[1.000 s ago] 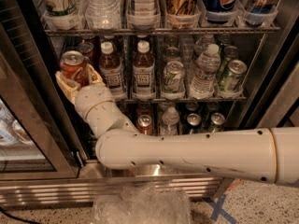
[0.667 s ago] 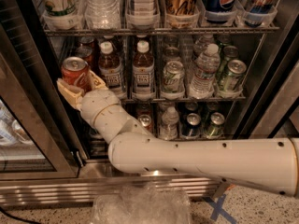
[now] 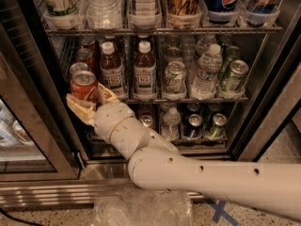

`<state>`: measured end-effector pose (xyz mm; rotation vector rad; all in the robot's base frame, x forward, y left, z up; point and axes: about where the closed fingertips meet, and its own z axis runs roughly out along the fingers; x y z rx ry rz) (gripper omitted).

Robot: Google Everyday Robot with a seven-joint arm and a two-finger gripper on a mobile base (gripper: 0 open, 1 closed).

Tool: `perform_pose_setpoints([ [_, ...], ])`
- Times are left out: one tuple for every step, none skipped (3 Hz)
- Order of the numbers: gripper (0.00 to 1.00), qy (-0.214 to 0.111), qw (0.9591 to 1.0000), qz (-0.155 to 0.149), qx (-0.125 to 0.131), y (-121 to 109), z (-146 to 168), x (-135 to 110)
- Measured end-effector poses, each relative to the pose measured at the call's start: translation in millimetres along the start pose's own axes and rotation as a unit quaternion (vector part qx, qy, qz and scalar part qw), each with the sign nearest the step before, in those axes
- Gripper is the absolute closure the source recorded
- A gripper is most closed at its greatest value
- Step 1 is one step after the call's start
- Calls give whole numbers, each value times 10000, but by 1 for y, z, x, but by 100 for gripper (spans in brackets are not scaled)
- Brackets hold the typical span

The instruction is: Pick coke can from middle shelf of fridge

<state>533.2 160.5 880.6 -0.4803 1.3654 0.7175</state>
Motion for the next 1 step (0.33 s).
perform_pose_setpoints([
  [100,46,9999,46,99,3,-18,5],
])
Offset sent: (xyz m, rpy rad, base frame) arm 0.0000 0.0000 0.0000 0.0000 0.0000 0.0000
